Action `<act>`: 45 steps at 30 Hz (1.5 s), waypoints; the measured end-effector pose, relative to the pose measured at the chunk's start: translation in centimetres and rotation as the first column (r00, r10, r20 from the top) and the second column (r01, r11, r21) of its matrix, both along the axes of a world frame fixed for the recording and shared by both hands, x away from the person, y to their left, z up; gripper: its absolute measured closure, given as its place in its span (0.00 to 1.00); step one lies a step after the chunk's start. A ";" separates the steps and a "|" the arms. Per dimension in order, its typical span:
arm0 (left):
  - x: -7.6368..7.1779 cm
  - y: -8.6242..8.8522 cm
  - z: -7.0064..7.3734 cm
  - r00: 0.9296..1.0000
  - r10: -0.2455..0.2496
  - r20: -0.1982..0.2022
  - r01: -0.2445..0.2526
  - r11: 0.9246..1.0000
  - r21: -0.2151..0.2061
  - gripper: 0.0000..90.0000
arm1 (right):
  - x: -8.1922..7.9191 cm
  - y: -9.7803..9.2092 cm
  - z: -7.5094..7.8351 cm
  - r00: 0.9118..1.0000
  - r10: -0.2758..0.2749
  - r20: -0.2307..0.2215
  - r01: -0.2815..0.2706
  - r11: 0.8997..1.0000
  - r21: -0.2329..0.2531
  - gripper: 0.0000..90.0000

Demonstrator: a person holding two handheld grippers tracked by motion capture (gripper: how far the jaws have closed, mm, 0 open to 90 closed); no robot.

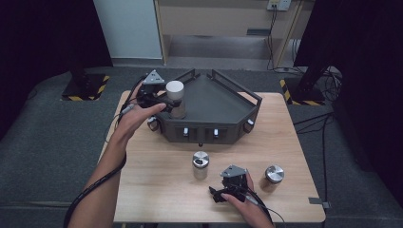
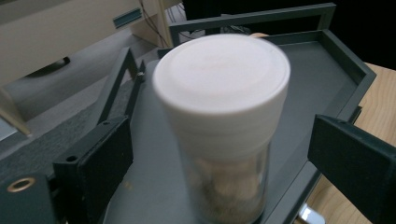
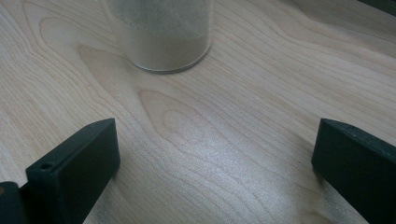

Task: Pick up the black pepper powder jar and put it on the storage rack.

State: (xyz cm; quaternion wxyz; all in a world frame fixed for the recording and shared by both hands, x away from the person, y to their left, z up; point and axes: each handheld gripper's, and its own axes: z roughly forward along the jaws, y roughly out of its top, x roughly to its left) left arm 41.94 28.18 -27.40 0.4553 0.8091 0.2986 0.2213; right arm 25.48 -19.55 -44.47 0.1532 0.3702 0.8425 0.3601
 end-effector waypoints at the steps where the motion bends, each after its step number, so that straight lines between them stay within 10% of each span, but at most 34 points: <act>1: -0.3 0.3 0.0 1.000 0.006 -0.001 -0.006 1.000 -0.001 0.05 | 0.0 0.0 0.0 1.000 0.000 0.000 0.000 1.000 0.000 0.01; 45: -9.3 2.9 -2.1 0.996 0.077 0.045 -0.078 0.997 0.026 0.03 | 0.0 0.0 0.0 1.000 0.000 0.000 0.000 1.000 0.000 0.01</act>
